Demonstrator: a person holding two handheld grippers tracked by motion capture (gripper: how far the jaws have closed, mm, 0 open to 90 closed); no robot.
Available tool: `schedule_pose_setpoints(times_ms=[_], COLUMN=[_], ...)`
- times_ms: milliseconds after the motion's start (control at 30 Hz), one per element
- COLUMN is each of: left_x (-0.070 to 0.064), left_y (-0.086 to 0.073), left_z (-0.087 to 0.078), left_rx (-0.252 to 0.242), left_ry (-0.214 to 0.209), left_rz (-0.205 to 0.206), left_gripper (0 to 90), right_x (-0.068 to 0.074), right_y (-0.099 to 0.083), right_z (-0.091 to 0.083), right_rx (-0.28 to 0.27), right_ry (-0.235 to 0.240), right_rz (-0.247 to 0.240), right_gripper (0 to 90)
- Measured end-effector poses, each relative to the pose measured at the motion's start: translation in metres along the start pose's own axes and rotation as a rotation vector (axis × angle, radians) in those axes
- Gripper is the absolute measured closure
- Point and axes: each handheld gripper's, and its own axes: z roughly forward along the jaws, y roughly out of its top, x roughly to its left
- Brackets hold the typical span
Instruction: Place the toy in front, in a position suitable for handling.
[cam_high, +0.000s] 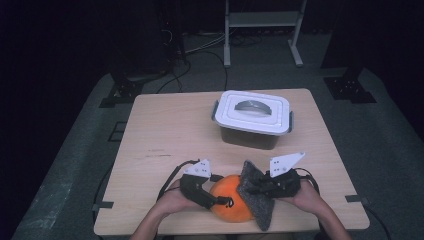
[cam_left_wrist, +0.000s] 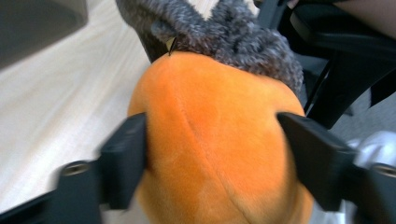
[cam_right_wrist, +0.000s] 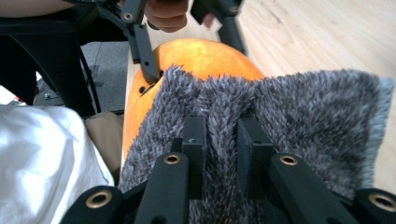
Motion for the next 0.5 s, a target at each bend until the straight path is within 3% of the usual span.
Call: schedule_pose_setpoints(times_ms=[100, 167, 233, 367, 500], left_x=[-0.003, -0.008, -0.01, -0.008, -0.001], left_y=[0.002, 0.005, 0.007, 0.007, 0.006], left_z=[-0.003, -0.002, -0.001, -0.001, -0.006], left_rx=[-0.037, -0.042, -0.043, -0.032, -0.027], left_ry=[0.001, 0.003, 0.005, 0.013, 0.036], left_rz=[0.054, 0.117, 0.144, 0.155, 0.138], left_gripper=[38.2, 38.6, 38.5, 38.1, 38.2], right_x=[-0.005, -0.012, -0.019, -0.027, -0.026], right_y=[0.003, 0.005, 0.005, -0.005, -0.003], right_z=[-0.008, -0.018, -0.022, -0.008, -0.006], right_rx=[-0.048, -0.107, -0.12, -0.059, -0.072], right_ry=[-0.02, -0.076, -0.107, -0.058, -0.012], right_rz=[0.008, 0.035, 0.058, 0.105, 0.11], right_gripper=[75.0, 75.0, 75.0, 74.9, 75.5])
